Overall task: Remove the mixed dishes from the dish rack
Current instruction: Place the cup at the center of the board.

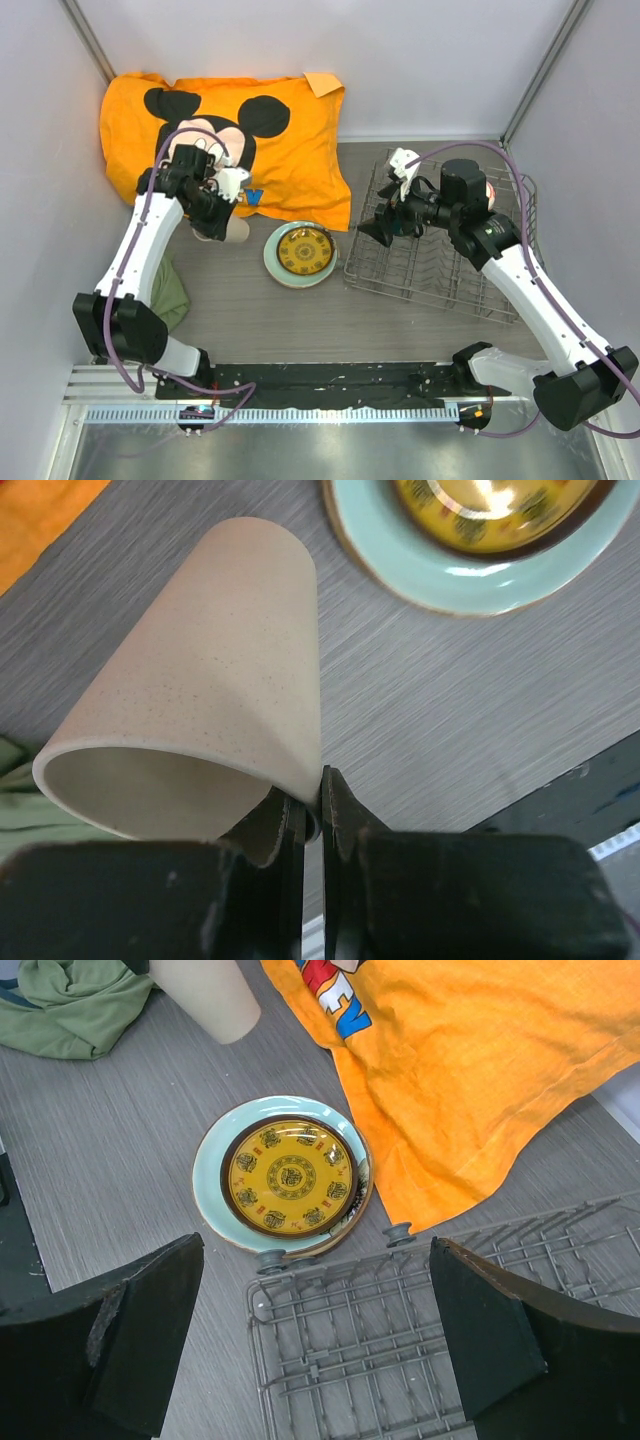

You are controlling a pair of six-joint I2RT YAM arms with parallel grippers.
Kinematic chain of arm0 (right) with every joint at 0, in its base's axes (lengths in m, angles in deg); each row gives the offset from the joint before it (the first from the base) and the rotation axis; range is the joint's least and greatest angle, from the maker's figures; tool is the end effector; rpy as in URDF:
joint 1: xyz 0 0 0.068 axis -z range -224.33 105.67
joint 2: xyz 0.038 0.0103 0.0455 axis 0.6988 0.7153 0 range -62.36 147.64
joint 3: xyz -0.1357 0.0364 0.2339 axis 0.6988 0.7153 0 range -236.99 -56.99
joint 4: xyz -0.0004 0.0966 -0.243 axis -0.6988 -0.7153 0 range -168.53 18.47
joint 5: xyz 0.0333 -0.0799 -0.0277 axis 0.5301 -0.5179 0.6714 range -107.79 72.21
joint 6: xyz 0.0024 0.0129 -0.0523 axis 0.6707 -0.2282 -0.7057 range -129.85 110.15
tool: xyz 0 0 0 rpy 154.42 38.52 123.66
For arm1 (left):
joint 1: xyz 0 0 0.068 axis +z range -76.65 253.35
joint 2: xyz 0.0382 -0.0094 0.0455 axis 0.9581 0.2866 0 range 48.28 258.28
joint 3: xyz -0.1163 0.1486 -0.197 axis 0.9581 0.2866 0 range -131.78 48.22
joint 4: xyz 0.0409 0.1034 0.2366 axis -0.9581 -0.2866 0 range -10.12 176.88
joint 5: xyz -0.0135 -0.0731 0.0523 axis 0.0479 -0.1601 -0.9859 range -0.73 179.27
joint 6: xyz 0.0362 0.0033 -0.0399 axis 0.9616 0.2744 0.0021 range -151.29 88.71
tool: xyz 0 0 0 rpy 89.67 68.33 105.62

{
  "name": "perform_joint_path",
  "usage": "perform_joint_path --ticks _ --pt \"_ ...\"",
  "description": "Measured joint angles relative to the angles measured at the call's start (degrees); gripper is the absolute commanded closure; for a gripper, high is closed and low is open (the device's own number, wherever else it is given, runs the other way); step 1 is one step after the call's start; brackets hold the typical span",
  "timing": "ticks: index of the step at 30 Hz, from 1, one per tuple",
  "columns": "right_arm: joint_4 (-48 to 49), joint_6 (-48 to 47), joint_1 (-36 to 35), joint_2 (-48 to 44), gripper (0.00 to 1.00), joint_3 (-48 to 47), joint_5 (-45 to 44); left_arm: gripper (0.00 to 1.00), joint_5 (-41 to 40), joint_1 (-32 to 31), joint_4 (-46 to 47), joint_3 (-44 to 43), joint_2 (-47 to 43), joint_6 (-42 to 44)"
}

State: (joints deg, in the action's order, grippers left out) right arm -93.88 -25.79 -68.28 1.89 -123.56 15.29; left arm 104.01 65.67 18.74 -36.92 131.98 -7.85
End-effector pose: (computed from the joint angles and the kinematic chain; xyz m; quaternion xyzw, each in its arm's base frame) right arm 0.2161 0.1173 0.3856 -0.4214 0.6826 0.2710 0.5320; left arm 0.2736 -0.0460 0.3424 0.2855 0.9288 -0.0970 0.2156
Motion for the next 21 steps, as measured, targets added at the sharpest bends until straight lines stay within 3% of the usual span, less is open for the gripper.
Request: perform_joint_path --ticks 10,21 --pt "0.04 -0.11 0.0 -0.13 0.01 0.37 -0.68 1.0 -8.81 -2.38 -1.99 0.48 9.66 5.11" --pt "0.02 -0.68 0.0 -0.44 0.0 1.95 -1.51 1.0 -12.76 -6.97 -2.43 -0.7 15.65 5.55"
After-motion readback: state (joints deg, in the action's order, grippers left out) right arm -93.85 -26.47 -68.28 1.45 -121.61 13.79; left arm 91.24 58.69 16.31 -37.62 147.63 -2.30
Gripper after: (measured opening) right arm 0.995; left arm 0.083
